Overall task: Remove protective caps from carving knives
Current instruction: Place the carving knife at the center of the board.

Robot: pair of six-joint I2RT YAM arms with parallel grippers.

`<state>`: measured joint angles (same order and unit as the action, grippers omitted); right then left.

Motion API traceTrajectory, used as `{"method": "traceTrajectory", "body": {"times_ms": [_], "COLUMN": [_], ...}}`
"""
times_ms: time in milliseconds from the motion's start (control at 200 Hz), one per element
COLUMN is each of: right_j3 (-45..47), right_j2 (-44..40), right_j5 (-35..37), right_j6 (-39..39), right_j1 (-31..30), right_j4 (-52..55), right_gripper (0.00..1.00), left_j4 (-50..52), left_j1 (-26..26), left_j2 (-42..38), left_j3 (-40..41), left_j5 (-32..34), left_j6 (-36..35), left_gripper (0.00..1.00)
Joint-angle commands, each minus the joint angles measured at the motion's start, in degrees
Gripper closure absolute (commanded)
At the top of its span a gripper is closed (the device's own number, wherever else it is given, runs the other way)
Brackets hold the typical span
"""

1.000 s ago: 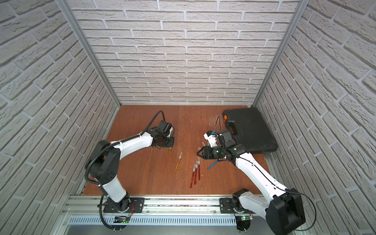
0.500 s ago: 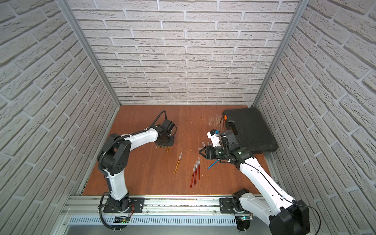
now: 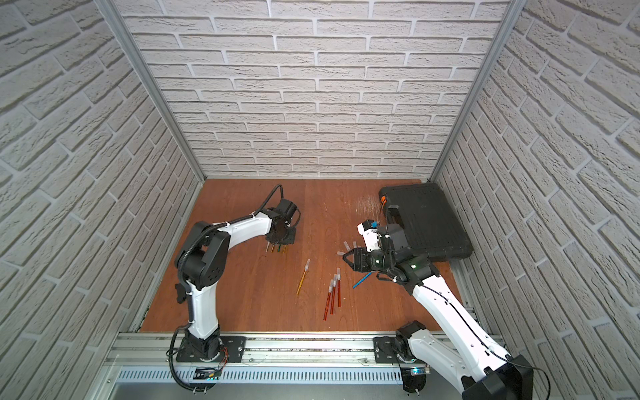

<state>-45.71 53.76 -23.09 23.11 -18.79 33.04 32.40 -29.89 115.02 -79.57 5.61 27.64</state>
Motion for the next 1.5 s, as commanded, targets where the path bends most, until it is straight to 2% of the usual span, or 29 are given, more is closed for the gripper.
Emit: {"method": "traceTrajectory", "body": {"times_ms": [0,170,935,1240,1495], "right_j3": [0.5,0.4,0.1,-0.4,-0.9], "right_j2": [-0.9,-1.2,-2.3,-2.4,-2.1], "right_j5": [0.5,0.4,1.3,1.3,2.2], "right_j6": [-0.7,-0.7,-0.8,-0.8,-1.0], "right_j1": [0.2,0.2,0.3,0.2,0.2], "right_j4": [-0.3,-0.3,0.5,1.1,2.3], "right_gripper": [0.48,0.47,0.46,0.44,0.43], "left_j4": [1.6,1.6,1.9,3.1,4.3], "left_j1": [0.5,0.5,0.4,-2.2,-5.4], "left_j2": [1.3,1.6,-0.1,-7.1,-16.1], "left_j3": [-1.9,-1.8,-1.7,-1.5,4.0], "left_j5": [0.6,0.4,0.2,1.5,1.4], "left_j6": [-0.5,0.0,1.0,1.7,3.6], "left_gripper": [0.99,0.92,0.79,0.76,0.76]}}
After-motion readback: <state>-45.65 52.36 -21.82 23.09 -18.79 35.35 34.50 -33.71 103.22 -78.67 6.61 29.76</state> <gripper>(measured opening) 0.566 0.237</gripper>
